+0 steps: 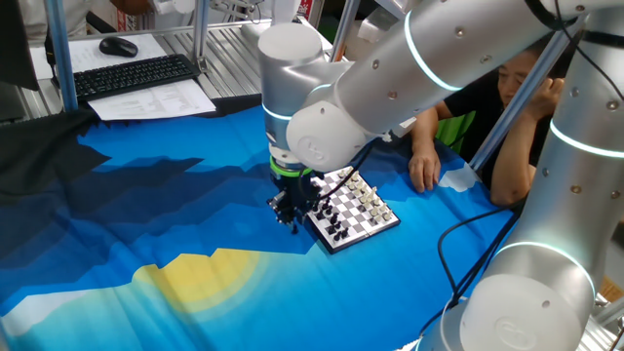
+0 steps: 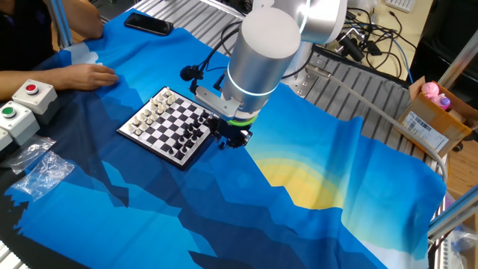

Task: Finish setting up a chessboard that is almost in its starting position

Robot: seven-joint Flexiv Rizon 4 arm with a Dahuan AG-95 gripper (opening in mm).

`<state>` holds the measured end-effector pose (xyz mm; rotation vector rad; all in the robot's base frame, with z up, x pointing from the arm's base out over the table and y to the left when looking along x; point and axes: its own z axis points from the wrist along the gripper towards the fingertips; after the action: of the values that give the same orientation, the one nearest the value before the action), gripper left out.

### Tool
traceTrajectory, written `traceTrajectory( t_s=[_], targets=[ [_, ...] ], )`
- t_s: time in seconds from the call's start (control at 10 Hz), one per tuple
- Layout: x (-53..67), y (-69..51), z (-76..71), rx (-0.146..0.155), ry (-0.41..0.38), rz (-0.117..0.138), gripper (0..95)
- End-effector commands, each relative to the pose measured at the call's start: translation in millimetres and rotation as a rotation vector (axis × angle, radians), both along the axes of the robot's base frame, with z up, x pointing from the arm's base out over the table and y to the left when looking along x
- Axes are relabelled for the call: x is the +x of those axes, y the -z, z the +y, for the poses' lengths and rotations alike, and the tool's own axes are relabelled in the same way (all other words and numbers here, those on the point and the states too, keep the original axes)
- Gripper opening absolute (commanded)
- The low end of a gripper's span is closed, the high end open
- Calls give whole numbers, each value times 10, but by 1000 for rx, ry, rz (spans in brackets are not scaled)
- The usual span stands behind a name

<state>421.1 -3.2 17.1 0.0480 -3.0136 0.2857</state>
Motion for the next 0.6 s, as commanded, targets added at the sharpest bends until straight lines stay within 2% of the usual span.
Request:
traceTrajectory(
  t_s=[0.1, 0.2, 0.3, 0.6],
  targets=[
    [-9, 11, 15, 0, 1, -1, 190],
    [-16, 13, 18, 2, -9, 2, 190],
    [-17, 15, 17, 5, -27, 4, 0],
    [-22, 27, 12, 7, -41, 2, 0]
  ],
)
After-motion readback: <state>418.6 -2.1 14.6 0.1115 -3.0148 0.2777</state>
